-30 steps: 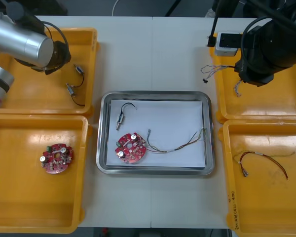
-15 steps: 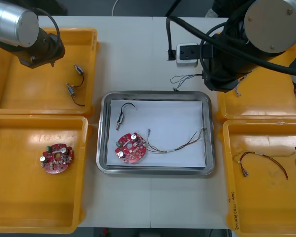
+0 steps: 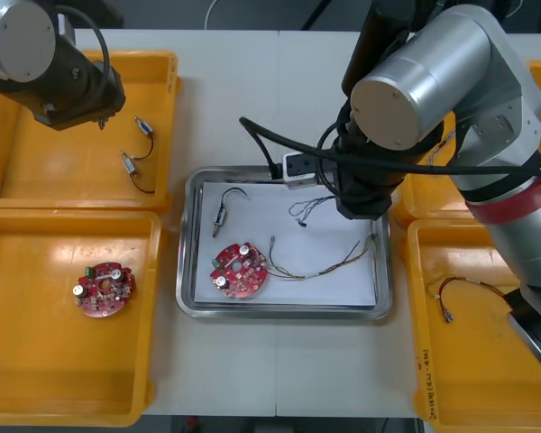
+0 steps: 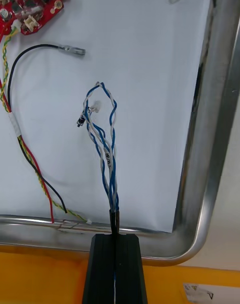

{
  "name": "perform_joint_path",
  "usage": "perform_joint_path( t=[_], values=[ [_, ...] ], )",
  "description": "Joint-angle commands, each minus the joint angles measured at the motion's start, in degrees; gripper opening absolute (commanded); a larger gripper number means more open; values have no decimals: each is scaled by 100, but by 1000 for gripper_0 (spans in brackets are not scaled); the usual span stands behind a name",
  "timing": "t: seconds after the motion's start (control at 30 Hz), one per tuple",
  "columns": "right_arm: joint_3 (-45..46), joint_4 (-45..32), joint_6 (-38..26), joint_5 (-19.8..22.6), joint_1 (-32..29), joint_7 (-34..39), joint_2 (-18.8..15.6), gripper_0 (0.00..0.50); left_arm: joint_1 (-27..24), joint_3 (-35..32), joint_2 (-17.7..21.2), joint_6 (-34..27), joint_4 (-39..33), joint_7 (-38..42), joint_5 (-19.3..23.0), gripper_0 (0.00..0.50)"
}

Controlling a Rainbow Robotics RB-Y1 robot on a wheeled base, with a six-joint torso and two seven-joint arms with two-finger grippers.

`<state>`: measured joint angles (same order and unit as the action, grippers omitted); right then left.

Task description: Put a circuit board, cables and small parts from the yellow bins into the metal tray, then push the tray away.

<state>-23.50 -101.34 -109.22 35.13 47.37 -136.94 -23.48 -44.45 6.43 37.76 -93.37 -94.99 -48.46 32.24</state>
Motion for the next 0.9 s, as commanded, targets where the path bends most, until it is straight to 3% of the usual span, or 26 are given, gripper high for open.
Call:
perform_joint_path(
  t=[0.03,0.3,0.6,0.9],
  values=[
    [-296,-105,322,-226,-184,221,98,0,217,-248,249,-217,-538,82,204,1],
    [-410,-52,727,-357,-369,300,98,0,402,-353,240,-384,-925,100,388,0],
    [-577,45,1140,-841,-606,300,186,0,402,-379,240,-384,-942,118,406,1],
    [-709,581,1491,-885,-624,344,221,0,402,-388,240,-384,-942,109,441,1]
  ],
)
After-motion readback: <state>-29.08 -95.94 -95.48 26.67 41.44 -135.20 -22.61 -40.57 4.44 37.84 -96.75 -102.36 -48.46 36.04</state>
